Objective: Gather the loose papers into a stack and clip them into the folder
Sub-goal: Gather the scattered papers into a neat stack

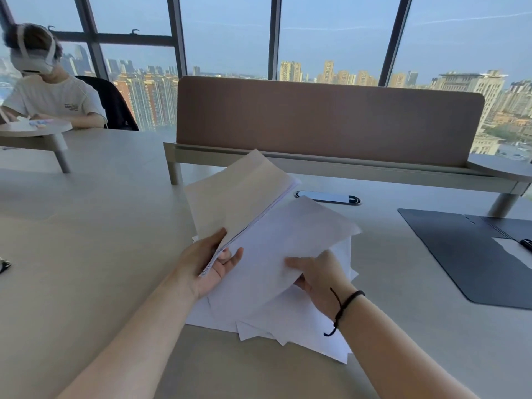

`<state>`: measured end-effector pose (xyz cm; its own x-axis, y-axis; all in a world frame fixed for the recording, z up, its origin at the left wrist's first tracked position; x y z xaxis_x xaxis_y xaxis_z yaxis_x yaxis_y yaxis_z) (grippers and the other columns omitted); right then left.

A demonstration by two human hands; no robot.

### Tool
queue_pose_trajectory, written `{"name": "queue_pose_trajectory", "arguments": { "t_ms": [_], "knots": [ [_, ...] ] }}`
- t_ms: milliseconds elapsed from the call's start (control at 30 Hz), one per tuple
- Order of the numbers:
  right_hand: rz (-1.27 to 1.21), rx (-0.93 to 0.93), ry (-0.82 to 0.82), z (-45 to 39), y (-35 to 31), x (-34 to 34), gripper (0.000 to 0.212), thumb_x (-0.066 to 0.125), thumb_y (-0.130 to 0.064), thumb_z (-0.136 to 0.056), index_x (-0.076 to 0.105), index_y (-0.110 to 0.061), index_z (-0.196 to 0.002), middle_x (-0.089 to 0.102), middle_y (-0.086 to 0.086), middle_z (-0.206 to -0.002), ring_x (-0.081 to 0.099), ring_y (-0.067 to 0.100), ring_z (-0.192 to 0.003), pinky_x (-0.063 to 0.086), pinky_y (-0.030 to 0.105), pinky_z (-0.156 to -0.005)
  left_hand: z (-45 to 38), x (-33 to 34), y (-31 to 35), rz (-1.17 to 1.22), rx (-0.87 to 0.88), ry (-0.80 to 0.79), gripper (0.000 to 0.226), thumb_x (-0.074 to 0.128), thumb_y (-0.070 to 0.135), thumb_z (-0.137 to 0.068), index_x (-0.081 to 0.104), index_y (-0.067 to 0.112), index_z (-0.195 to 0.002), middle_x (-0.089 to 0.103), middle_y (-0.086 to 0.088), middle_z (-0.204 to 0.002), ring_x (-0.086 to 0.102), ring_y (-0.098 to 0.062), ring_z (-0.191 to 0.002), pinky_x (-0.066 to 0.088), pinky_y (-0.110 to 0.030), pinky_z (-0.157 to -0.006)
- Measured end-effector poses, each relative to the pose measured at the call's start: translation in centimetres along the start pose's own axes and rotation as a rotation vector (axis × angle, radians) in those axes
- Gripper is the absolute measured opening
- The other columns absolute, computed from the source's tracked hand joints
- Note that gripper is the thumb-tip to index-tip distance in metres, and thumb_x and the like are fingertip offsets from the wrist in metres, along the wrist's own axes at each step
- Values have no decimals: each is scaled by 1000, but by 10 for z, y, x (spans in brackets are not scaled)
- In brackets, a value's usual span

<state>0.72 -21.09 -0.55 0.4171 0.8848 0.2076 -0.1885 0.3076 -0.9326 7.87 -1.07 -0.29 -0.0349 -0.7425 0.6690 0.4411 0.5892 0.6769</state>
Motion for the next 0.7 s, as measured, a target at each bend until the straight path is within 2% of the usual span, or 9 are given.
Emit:
{"name": "queue_pose_trajectory", "arguments": {
  "t_ms": [100, 167, 233, 267, 333, 400, 500, 600, 700],
  "knots": [
    [242, 17, -119, -11, -23, -6, 41, 78, 3, -75, 67, 6, -115, 72, 27, -115, 70, 40, -103, 55, 58, -94, 6, 3, 10, -37, 36, 10, 26, 56, 10, -99, 60, 6, -73, 46, -1, -42, 37, -10, -29, 62, -31, -63],
    [430, 31, -181, -18, -36, -15, 44, 83, -7, -71, 71, 1, -112, 74, 22, -115, 72, 38, -104, 51, 59, -99, 12, 7, 15, -66, 70, 13, 34, 53, 9, -100, 64, 5, -68, 54, -2, -42, 46, -11, -28, 56, -36, -78],
    [563, -28, -47, -31, -53, -35, 38, 84, -10, -74, 72, 4, -107, 77, 19, -105, 74, 33, -91, 58, 50, -91, 13, 10, 12, -98, 62, 0, 22, 53, 9, -101, 65, 2, -84, 64, -5, -48, 58, -13, -34, 51, -39, -90],
    [640, -81, 56, -37, -61, -46, 38, 85, -13, -73, 71, 7, -103, 78, 19, -96, 72, 30, -79, 61, 44, -81, 12, 10, 9, -121, 43, -4, 15, 54, 10, -100, 65, 1, -96, 69, -7, -56, 64, -15, -42, 52, -39, -89],
    [820, -160, 174, -40, -69, -55, 38, 84, -18, -72, 70, 7, -97, 74, 17, -82, 63, 27, -65, 52, 31, -61, 5, 3, 4, -175, 16, 25, 26, 60, 12, -98, 64, 0, -120, 76, -10, -81, 71, -19, -65, 57, -39, -80],
    [1030, -210, 215, -36, -69, -53, 37, 80, -24, -75, 72, 4, -97, 72, 14, -80, 67, 31, -72, 47, 28, -56, 1, -4, 3, -193, 9, 65, 35, 63, 13, -96, 62, 0, -128, 75, -12, -98, 70, -23, -77, 59, -39, -75],
    [1210, -210, 224, -26, -73, -44, 52, 81, -36, -77, 68, 7, -102, 73, 17, -99, 67, 37, -98, 53, 36, -73, 1, -4, 2, -158, 17, 64, 34, 62, 12, -97, 61, 1, -129, 71, -18, -117, 69, -28, -91, 58, -41, -82],
    [1172, -132, 157, -28, -77, -33, 51, 83, -44, -75, 50, -5, -82, 60, 6, -80, 61, 28, -83, 49, 31, -59, 1, -2, 1, -92, 18, 47, 29, 59, 12, -98, 62, 1, -125, 73, -16, -111, 69, -29, -93, 51, -48, -101],
    [857, 63, 79, -30, -61, -28, 59, 86, -44, -70, 41, -10, -87, 53, 5, -78, 60, 27, -80, 57, 39, -66, 0, -1, -1, -38, 10, 20, 26, 58, 11, -99, 62, 2, -122, 77, -12, -91, 74, -22, -65, 47, -50, -106]
  ]
}}
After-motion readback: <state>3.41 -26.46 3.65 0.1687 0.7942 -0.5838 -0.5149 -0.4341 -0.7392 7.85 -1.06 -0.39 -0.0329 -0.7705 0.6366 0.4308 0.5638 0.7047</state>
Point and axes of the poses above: each hand's wrist, its own z-axis away from the middle knuckle, its own x-axis out of the palm, y = z × x, the point moved 10 cm from there along -z, towards the middle knuckle
